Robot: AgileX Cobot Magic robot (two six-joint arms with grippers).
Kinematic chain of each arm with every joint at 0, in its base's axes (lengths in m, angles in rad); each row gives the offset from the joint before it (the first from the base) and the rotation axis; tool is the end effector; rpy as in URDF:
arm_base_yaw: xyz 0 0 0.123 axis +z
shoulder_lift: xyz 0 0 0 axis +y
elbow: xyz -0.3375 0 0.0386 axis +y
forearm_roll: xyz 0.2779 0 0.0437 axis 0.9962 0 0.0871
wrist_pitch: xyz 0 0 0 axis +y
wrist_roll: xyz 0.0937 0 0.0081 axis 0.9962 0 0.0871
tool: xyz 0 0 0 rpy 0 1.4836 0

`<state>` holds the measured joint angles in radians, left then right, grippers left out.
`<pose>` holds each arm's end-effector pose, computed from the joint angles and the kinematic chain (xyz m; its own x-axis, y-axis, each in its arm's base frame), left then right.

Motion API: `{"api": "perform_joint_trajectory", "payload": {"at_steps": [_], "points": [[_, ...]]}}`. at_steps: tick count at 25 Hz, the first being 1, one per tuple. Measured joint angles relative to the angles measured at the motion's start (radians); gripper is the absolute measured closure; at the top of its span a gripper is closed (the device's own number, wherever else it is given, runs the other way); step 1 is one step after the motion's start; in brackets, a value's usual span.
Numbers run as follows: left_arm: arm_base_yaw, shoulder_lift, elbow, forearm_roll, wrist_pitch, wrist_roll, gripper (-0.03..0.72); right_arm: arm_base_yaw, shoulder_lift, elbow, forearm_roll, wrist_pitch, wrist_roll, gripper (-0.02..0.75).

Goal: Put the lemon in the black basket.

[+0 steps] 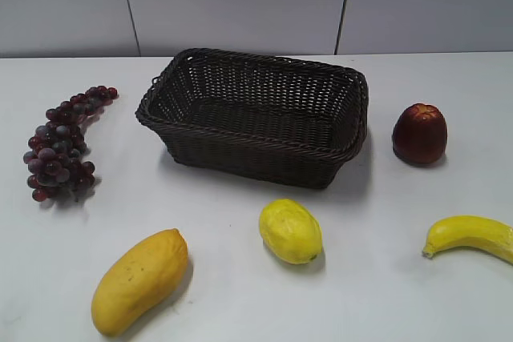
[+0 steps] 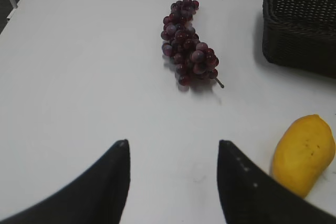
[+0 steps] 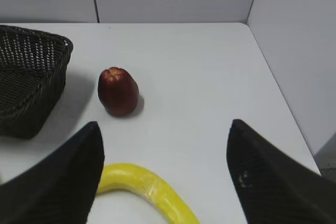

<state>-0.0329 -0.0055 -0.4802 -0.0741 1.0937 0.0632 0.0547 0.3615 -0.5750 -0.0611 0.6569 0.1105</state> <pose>-0.0311 -0.0052 0.2814 -0.4935 0.0453 -0.8686 0.1043 0.9945 -0.0074 0.0485 -0.0009 0.3473 -0.3479 0.0431 -0.9365 0.0019 0.9990 0.0452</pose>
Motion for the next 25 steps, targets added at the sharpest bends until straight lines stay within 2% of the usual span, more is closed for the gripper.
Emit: {"api": "perform_joint_trajectory", "payload": {"at_steps": [4, 8, 11, 14, 19, 25], "points": [[0.000, 0.000, 0.000, 0.000, 0.000, 0.000, 0.281, 0.000, 0.201, -0.014, 0.061, -0.076, -0.071, 0.081], [0.000, 0.000, 0.000, 0.000, 0.000, 0.000, 0.303, 0.001, 0.380, -0.067, 0.224, -0.081, -0.217, 0.073], [0.000, 0.000, 0.000, 0.000, 0.000, 0.000, 0.322, 0.036, 0.483, -0.124, 0.309, -0.069, -0.300, 0.073], [0.000, 0.000, 0.000, 0.000, 0.000, 0.000, 0.338, 0.115, 0.575, -0.182, 0.327, -0.038, -0.323, 0.072], [0.000, 0.000, 0.000, 0.000, 0.000, 0.000, 0.351, 0.313, 0.718, -0.240, 0.311, -0.020, -0.285, 0.072], [0.000, 0.000, 0.000, 0.000, 0.000, 0.000, 0.351, 0.539, 0.883, -0.325, 0.143, 0.027, -0.071, 0.072]]}}
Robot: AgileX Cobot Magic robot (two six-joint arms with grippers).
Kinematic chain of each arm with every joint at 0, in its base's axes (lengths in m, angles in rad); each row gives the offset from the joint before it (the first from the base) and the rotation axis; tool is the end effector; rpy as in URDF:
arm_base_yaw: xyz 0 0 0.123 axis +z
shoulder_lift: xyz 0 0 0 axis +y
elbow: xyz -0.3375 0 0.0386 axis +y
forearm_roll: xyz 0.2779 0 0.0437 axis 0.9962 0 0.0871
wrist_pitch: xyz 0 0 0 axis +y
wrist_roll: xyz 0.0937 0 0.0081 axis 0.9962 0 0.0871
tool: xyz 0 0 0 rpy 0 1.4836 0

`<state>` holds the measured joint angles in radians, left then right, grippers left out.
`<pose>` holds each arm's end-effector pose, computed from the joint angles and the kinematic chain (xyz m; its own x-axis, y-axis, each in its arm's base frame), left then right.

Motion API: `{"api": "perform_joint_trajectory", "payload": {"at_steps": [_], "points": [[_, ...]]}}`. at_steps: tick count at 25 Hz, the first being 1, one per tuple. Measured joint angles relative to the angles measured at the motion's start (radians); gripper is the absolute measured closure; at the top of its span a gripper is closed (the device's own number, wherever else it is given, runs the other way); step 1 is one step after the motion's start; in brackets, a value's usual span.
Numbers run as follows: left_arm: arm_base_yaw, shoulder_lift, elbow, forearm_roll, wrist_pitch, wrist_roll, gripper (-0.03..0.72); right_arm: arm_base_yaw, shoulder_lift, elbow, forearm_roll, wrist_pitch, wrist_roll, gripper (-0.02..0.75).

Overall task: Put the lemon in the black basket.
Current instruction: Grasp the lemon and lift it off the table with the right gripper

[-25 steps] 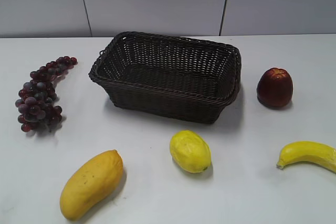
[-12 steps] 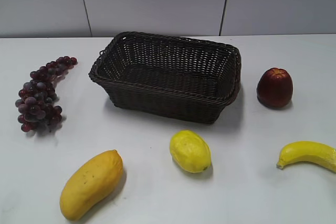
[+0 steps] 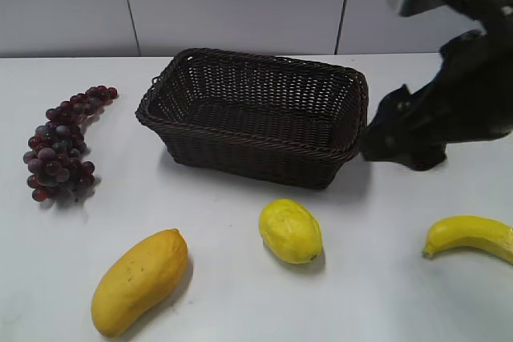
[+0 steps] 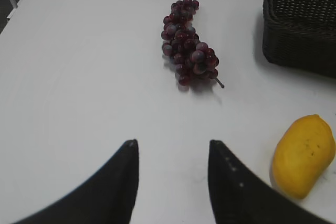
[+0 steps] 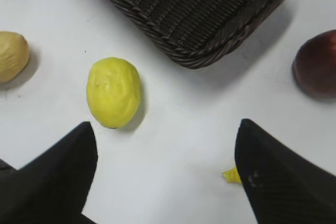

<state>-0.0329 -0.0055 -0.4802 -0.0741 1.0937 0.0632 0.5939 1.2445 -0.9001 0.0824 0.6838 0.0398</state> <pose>-0.0311 -0.0052 0.2814 -0.4935 0.0453 -0.8686 0.1043 0.9945 -0.0074 0.2128 0.1496 0.3265 -0.7259 -0.3653 -0.5828 -0.5119 0.8529 0.1029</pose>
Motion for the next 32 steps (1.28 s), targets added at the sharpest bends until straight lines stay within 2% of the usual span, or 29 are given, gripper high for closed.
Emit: {"api": "perform_joint_trajectory", "payload": {"at_steps": [5, 11, 18, 32], "points": [[0.000, 0.000, 0.000, 0.000, 0.000, 0.000, 0.380, 0.144, 0.137, -0.081, -0.063, 0.036, 0.092, 0.072], [0.000, 0.000, 0.000, 0.000, 0.000, 0.000, 0.417, 0.222, 0.290, -0.134, -0.070, 0.051, 0.115, 0.073], [0.000, 0.000, 0.000, -0.001, 0.000, 0.000, 0.442, 0.229, 0.452, -0.159, -0.070, 0.063, 0.146, 0.074], [0.000, 0.000, 0.000, -0.001, 0.000, 0.000, 0.450, 0.229, 0.642, -0.321, -0.093, 0.135, 0.266, 0.075]]}}
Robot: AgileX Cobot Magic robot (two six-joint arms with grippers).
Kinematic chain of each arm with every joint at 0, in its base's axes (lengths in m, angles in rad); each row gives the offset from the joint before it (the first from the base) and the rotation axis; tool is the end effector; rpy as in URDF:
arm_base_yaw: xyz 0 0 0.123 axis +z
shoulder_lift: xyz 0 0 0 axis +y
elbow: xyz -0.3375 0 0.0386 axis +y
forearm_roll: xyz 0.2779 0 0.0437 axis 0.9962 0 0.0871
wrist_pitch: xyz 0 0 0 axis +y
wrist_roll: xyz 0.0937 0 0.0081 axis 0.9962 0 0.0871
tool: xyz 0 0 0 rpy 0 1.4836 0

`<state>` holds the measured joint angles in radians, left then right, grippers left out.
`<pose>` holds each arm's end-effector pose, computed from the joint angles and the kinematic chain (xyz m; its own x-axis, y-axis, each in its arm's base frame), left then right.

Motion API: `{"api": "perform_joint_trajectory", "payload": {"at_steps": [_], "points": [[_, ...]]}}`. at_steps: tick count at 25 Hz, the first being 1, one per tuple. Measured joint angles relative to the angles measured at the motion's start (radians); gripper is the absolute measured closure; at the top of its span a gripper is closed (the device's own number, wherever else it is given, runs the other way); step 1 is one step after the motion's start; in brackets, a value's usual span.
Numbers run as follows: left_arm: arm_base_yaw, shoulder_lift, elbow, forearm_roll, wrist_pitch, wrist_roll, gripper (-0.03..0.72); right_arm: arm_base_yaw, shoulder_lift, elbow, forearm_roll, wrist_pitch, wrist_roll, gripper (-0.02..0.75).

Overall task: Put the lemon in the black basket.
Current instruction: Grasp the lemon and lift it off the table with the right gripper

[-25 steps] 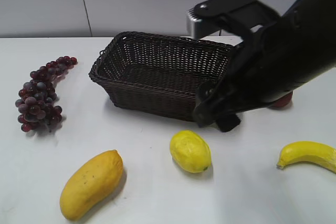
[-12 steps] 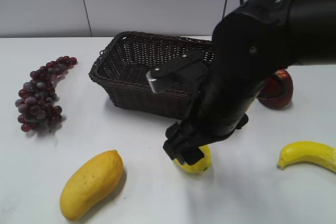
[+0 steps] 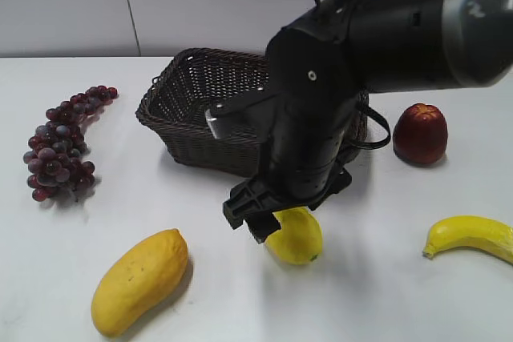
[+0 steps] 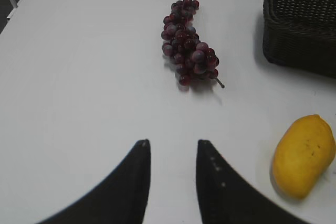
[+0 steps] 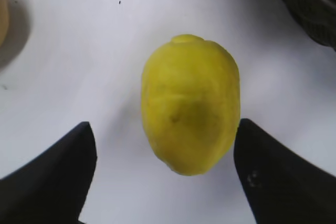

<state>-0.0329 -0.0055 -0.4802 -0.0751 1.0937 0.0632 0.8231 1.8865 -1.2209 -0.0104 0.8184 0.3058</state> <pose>-0.0311 -0.0053 0.2814 -0.4935 0.0449 -0.8686 0.1048 0.9945 -0.0082 0.2747 0.2952 0.2020 -0.8555 -0.4898 -0.1677 -0.5028 0.8633 0.0438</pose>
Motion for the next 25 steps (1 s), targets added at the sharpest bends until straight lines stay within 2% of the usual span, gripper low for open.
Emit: {"api": "perform_joint_trajectory", "payload": {"at_steps": [14, 20, 25], "points": [[0.000, 0.000, 0.000, 0.000, 0.000, 0.000, 0.453, 0.000, 0.091, -0.002, -0.065, -0.049, 0.006, 0.084], [0.000, 0.000, 0.000, 0.000, 0.000, 0.000, 0.451, 0.000, 0.096, -0.002, -0.073, -0.056, 0.006, 0.136], [0.000, 0.000, 0.000, 0.000, 0.000, 0.000, 0.451, 0.000, 0.105, -0.008, -0.072, -0.056, -0.011, 0.139]]}}
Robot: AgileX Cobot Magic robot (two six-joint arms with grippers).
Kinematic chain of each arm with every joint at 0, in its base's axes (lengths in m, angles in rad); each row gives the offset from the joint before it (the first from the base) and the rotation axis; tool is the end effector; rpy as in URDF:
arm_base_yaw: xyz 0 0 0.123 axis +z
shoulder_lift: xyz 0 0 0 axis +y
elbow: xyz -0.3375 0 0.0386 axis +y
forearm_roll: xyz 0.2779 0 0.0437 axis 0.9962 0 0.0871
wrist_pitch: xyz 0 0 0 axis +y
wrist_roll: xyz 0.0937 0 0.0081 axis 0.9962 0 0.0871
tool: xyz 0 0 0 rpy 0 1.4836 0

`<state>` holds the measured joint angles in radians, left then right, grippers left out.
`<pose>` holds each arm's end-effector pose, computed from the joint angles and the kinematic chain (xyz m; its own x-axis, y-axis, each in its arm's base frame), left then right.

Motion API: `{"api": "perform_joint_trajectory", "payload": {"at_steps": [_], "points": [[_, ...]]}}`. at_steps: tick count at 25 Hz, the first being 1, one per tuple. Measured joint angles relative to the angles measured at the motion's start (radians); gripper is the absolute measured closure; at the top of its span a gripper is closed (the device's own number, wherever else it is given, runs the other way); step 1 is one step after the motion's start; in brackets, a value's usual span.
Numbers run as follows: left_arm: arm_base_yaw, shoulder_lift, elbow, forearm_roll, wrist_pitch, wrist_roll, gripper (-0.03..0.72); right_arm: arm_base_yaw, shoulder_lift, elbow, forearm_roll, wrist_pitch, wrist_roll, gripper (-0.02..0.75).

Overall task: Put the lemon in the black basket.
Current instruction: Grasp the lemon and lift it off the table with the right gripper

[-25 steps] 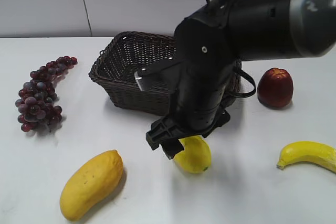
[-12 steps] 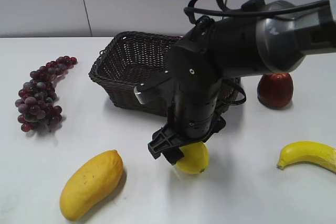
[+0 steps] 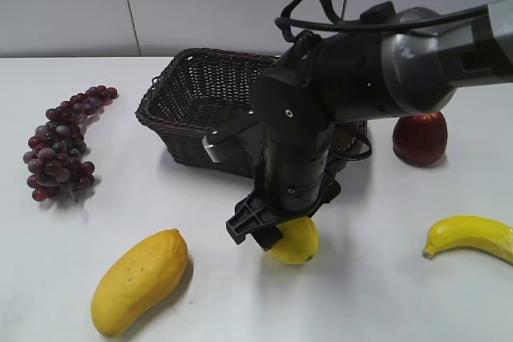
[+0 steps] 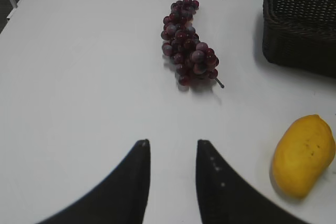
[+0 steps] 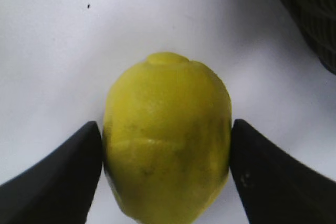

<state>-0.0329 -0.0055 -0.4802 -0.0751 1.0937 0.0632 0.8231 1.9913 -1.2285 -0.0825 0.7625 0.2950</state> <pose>-0.0311 -0.0053 0.2814 -0.4935 0.0449 -0.8686 0.1048 0.9945 -0.0082 0.2872 0.3018 0.1619 -0.8247 -0.5471 -0.1434 -0.5498 0.8350 -0.0236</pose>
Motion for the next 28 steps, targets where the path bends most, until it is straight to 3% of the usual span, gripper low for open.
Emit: {"api": "perform_joint_trajectory", "payload": {"at_steps": [14, 28], "points": [[0.000, 0.000, 0.000, 0.000, 0.000, 0.000, 0.451, 0.000, 0.005, -0.001, 0.002, 0.017, -0.017, 0.146], [0.000, 0.000, 0.000, 0.000, 0.000, 0.000, 0.452, 0.000, -0.080, -0.062, 0.061, 0.174, -0.092, 0.169]]}}
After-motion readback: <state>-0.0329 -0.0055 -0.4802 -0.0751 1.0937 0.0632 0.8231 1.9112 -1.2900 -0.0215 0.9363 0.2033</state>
